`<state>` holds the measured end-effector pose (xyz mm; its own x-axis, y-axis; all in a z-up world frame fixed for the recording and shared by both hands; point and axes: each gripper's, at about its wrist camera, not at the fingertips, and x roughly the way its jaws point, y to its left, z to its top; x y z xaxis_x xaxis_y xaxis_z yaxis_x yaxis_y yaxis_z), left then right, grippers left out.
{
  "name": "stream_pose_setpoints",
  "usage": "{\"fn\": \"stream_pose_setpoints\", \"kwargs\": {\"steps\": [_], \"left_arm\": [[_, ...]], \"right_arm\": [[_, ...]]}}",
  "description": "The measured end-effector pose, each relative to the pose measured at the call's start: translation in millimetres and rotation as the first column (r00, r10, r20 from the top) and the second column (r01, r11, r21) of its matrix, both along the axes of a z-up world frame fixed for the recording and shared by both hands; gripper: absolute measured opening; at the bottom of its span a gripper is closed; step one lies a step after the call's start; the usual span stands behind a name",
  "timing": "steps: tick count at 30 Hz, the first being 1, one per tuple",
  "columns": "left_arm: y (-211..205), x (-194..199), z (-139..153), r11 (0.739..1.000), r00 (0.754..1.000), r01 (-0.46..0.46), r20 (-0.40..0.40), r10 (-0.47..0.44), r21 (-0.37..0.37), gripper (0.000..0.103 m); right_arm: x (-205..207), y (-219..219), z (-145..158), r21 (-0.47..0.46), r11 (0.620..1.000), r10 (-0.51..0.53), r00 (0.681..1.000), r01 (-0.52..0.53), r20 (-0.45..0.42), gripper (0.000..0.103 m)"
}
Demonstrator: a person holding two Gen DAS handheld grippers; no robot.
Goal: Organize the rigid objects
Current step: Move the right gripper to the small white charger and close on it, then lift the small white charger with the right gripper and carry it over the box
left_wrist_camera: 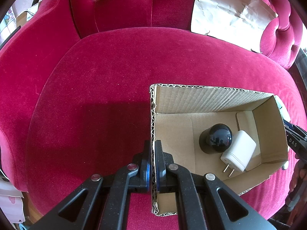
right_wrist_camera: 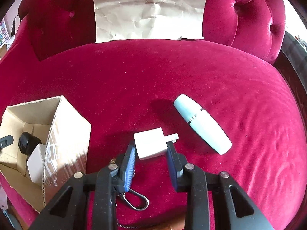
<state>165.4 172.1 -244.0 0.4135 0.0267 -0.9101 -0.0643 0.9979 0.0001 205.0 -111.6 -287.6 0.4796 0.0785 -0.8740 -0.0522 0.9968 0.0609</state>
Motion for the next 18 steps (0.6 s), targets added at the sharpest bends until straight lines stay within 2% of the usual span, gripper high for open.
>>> {"fn": "stream_pose_setpoints", "kwargs": {"steps": [18], "left_arm": [[1,1,0,1.000,1.000,0.000,0.000,0.000,0.003,0.004]], "right_arm": [[-5,-6,24,-0.030,0.999,-0.032,0.999,0.032,0.009,0.032]]}}
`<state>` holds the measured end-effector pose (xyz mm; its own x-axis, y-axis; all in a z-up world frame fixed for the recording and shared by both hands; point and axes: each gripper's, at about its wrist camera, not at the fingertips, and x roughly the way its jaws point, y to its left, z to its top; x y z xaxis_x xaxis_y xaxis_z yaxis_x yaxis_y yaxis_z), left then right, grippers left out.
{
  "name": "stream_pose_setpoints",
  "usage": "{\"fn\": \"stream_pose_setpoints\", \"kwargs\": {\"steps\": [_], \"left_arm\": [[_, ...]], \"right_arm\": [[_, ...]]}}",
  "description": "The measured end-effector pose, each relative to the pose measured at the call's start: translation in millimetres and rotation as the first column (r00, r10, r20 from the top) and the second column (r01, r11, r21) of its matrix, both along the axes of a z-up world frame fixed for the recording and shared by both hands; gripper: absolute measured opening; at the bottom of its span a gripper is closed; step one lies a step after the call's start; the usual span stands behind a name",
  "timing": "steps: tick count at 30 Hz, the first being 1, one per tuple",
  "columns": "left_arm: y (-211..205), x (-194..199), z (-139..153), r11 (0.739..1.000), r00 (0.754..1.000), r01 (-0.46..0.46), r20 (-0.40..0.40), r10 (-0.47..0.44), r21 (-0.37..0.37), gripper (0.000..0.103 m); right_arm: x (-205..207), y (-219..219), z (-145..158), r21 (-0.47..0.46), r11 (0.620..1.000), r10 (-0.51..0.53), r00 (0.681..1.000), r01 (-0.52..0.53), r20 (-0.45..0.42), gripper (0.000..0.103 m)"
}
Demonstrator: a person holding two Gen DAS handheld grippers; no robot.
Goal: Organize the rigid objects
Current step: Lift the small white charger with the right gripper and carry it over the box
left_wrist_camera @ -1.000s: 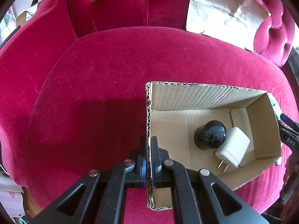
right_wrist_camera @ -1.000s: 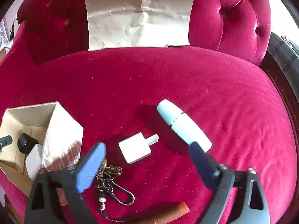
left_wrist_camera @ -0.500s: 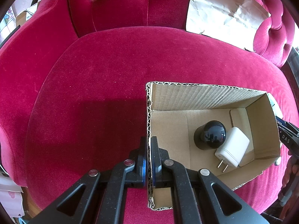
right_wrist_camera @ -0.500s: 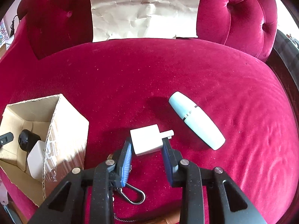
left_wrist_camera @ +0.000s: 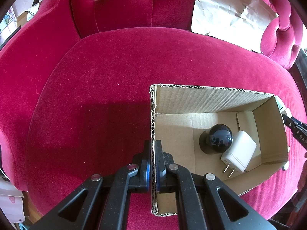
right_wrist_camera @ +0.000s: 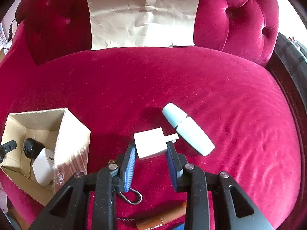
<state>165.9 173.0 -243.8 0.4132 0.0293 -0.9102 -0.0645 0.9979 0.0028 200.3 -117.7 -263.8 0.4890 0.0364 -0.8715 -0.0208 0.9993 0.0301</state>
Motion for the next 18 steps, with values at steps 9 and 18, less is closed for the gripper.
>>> {"fn": "stream_pose_setpoints", "kwargs": {"steps": [9,18], "left_arm": [[0,0,0,1.000,1.000,0.000,0.001,0.000,-0.002,0.004],[-1,1,1,1.000,1.000,-0.001,0.001,0.001,-0.003,0.004]], "right_arm": [[-1,-5,28,-0.011,0.999,-0.050,0.999,0.050,0.000,0.032],[-1,2,49,-0.016,0.998,-0.058,0.998,0.058,0.016,0.032]]}}
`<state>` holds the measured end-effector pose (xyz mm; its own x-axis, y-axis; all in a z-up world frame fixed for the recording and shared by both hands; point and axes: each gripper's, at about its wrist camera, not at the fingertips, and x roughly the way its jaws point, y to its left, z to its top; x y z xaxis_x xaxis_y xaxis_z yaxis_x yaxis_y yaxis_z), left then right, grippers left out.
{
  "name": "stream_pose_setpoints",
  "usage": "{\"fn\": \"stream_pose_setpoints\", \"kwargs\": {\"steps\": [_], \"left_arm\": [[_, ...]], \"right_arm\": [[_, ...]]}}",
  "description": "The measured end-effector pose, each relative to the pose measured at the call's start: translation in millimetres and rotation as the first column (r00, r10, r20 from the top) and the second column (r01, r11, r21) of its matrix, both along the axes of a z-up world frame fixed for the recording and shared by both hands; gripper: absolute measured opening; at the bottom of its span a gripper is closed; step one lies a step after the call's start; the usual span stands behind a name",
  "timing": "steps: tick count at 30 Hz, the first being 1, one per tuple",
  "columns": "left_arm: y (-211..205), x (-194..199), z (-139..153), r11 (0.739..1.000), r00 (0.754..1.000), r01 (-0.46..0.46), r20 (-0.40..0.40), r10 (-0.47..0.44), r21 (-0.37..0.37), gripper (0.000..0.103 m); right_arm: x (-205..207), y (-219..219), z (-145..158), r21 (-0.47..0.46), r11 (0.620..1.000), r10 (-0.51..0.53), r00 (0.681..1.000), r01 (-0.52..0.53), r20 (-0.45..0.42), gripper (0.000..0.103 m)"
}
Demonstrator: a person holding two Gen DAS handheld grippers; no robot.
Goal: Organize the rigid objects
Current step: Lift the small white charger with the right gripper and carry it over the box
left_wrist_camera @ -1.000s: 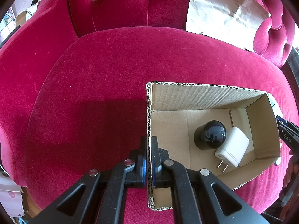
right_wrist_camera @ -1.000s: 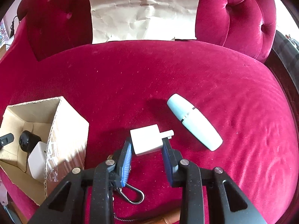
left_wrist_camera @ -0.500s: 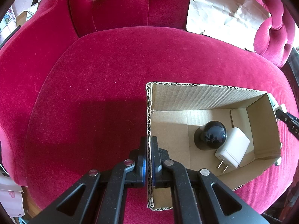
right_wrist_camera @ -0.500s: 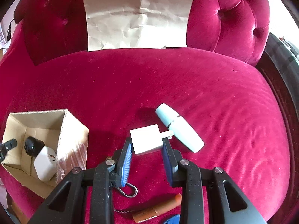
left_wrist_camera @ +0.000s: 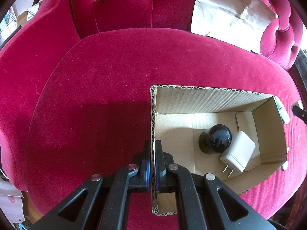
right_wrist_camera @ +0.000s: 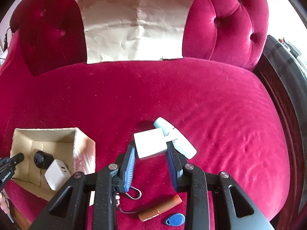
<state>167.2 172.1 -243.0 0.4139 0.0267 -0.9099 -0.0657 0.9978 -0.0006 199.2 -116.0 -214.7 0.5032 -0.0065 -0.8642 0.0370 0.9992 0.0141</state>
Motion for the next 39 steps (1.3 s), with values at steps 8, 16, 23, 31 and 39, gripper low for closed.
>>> {"fn": "stream_pose_setpoints", "kwargs": {"steps": [8,16,23,31,39], "left_arm": [[0,1,1,1.000,1.000,0.000,0.000,0.000,0.001,0.004],[0,1,1,1.000,1.000,0.001,0.000,-0.001,0.002,0.004],[-2,2,1,1.000,1.000,0.002,0.000,-0.002,-0.001,0.004],[-3,2,2,1.000,1.000,0.002,0.001,-0.002,-0.005,0.004],[-2,2,1,1.000,1.000,0.003,0.002,-0.003,-0.008,0.004]], "right_arm": [[-4,18,26,-0.002,0.999,0.042,0.997,-0.042,0.064,0.032],[-8,40,46,0.017,0.995,0.095,0.990,-0.098,0.108,0.032],[-11,65,55,0.027,0.987,0.156,0.979,-0.161,0.130,0.032],[-16,89,58,0.039,0.973,0.220,0.966,-0.227,0.139,0.032],[-19,118,51,0.056,0.952,0.291,0.948,-0.300,0.127,0.032]]}}
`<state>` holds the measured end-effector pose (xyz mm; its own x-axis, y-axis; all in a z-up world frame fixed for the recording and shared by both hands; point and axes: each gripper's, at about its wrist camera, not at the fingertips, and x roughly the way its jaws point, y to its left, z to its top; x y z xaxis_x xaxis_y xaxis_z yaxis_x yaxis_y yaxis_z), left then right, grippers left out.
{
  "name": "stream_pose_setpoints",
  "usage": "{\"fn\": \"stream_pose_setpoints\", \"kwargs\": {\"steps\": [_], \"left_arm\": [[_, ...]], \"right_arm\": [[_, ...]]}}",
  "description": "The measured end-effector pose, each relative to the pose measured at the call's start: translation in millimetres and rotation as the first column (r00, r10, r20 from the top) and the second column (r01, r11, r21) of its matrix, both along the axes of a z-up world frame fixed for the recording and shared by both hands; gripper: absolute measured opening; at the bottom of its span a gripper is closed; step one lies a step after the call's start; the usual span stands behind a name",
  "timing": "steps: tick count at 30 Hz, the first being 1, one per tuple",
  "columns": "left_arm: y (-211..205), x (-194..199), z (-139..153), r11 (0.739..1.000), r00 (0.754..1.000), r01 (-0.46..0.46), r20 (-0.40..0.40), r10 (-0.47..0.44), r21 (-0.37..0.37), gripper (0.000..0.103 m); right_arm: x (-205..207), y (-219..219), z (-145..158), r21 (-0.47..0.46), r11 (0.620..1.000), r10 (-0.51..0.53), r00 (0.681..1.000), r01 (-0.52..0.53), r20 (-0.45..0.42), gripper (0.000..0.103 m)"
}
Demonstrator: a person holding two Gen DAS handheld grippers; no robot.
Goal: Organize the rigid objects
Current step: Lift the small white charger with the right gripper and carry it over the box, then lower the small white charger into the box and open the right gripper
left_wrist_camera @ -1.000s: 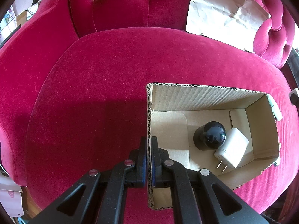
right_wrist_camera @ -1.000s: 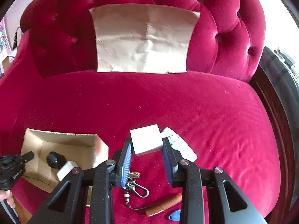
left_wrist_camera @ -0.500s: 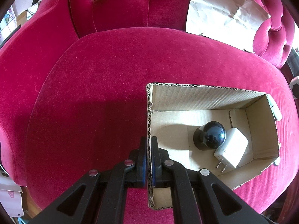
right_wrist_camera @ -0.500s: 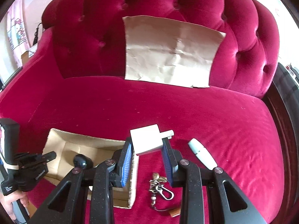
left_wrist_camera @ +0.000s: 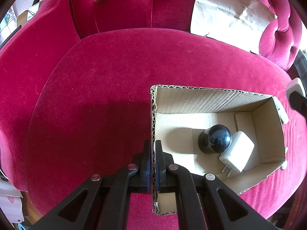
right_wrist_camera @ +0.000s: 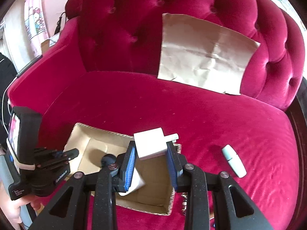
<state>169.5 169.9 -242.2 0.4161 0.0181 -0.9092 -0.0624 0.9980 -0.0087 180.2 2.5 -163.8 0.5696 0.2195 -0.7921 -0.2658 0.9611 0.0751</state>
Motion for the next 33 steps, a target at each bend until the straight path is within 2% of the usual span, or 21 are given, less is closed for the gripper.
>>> {"fn": "stream_pose_setpoints", "kwargs": {"steps": [23,33], "left_arm": [[2,-1,-1,1.000,1.000,0.002,0.001,-0.002,-0.007,0.004],[2,-1,-1,1.000,1.000,0.002,0.001,-0.002,-0.008,0.004]], "right_arm": [[-3,57,-40,0.021,0.990,0.144,0.985,-0.142,-0.093,0.033],[-3,61,-49,0.028,0.987,0.159,0.980,-0.157,-0.117,0.033]]}}
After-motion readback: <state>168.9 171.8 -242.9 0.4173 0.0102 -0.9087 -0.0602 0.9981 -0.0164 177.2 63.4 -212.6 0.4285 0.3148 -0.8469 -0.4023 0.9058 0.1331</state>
